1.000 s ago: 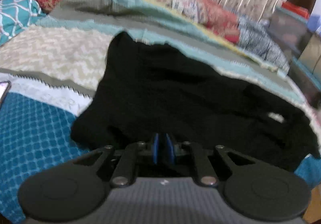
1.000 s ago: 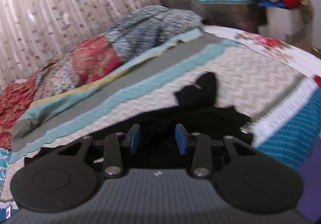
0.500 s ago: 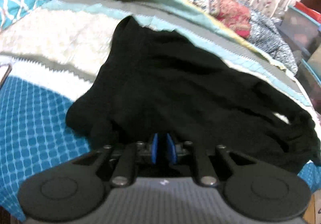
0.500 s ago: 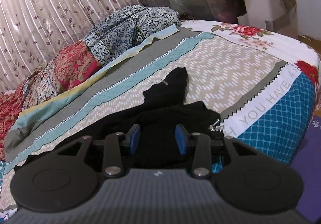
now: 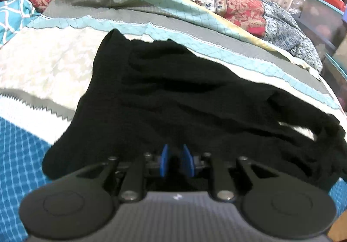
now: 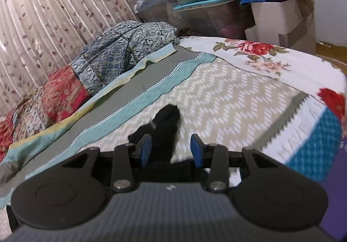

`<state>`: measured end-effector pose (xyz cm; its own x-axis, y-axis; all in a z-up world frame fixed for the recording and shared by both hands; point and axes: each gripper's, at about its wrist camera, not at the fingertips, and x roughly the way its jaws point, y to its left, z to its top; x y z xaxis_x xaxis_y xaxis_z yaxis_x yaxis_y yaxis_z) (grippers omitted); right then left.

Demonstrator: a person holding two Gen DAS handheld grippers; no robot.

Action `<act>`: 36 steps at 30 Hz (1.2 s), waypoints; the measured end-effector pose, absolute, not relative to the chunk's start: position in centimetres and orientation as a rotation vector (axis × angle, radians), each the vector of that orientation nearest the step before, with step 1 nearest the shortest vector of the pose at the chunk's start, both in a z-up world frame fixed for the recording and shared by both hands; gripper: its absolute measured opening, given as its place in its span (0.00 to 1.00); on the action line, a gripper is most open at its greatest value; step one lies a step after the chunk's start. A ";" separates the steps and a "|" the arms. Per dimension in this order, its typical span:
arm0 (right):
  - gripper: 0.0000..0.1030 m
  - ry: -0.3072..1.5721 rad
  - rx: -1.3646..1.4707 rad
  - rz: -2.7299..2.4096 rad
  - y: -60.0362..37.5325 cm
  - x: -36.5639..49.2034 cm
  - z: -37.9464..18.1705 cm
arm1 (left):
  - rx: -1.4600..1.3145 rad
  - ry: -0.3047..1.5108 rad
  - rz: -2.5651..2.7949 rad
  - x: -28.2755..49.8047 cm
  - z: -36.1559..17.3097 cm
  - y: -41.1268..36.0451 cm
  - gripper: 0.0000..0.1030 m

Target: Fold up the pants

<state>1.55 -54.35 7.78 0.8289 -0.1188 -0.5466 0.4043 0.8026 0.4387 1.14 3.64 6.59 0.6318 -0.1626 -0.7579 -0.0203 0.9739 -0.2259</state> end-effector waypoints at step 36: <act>0.07 0.375 0.674 -0.520 -64.4 3.2 8.8 | 0.128 0.727 -0.151 16.8 9.4 2.2 0.10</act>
<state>3.18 -64.37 8.79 0.8090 -0.3303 -0.4863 0.5655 0.6631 0.4904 16.83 2.19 9.37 0.7373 -0.0930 -0.6692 0.1814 0.9814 0.0635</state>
